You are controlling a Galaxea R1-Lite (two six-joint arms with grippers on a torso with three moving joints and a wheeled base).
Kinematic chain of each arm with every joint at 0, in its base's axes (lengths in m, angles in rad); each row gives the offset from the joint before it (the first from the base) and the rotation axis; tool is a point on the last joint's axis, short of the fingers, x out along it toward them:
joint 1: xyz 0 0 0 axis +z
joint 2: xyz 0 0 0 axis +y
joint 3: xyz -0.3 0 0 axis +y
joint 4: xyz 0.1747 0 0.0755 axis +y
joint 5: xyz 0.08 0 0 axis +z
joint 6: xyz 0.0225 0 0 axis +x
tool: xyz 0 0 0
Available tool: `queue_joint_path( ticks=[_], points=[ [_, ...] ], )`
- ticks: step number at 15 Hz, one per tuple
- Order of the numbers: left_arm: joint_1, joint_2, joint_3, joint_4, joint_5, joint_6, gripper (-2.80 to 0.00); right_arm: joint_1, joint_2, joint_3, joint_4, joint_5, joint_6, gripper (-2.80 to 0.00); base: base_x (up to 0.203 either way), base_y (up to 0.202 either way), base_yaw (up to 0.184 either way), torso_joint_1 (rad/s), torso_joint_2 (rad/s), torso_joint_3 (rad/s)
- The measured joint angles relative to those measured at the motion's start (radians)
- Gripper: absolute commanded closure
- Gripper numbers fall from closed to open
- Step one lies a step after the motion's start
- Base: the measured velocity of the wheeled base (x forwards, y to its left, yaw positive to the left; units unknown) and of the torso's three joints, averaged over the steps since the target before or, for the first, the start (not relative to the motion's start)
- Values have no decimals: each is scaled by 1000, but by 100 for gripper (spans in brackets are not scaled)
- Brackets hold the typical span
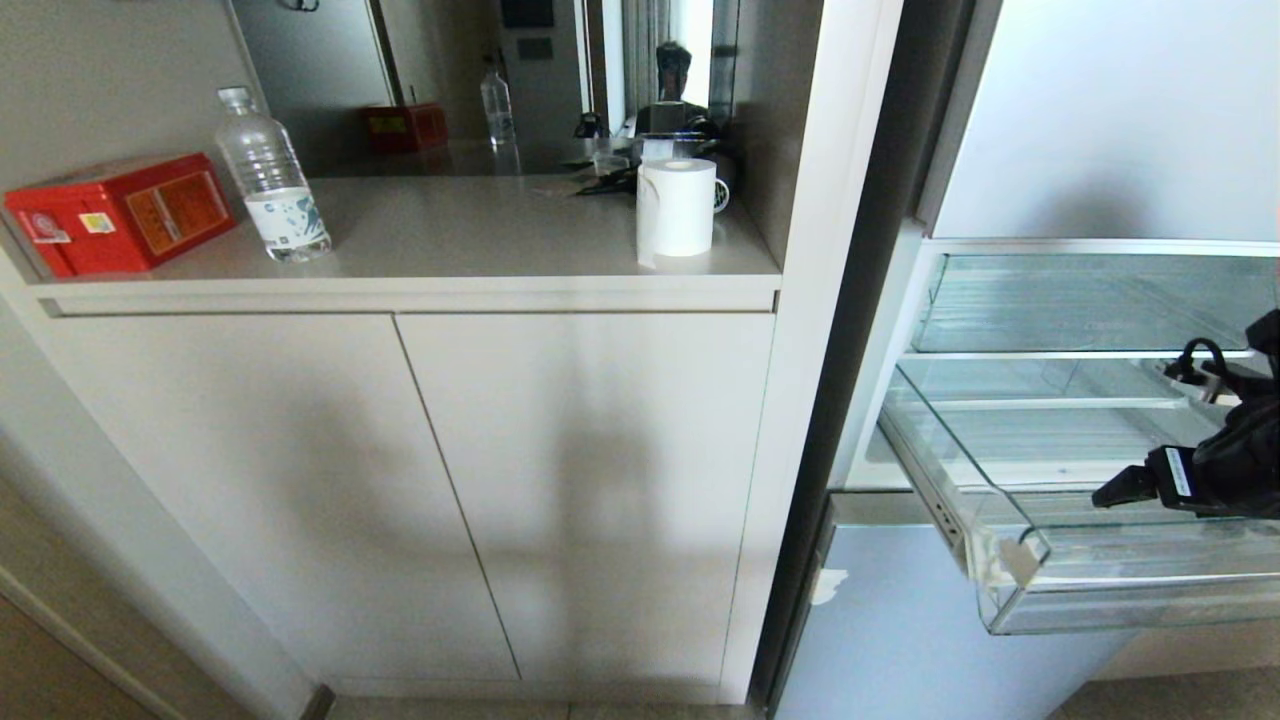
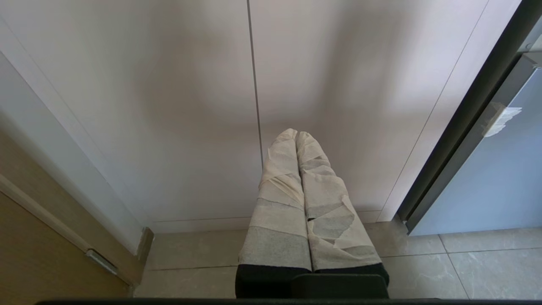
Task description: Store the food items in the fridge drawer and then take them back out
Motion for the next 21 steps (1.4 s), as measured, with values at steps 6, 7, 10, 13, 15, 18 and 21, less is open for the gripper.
queue_joint_path(
  ticks=[6,7,10,13,15,18,21],
  points=[
    [0,0,0,0,0,0,0,-2,-87,65,1,27,1,-280,0,0,0,0,0,0],
    [0,0,0,0,0,0,0,-2,-94,62,5,26,2,-280,0,0,0,0,0,0],
    [0,0,0,0,0,0,0,-1,-84,55,4,26,4,-280,0,0,0,0,0,0],
    [0,0,0,0,0,0,0,-6,-64,54,-2,27,-1,-280,0,0,0,0,0,0],
    [0,0,0,0,0,0,0,-14,-63,62,-3,29,-3,-280,0,0,0,0,0,0],
    [0,0,0,0,0,0,0,-23,-94,81,-3,34,-4,-280,0,0,0,0,0,0],
    [0,0,0,0,0,0,0,-12,-98,53,-114,108,16,-280,0,0,0,0,0,0]
  ],
)
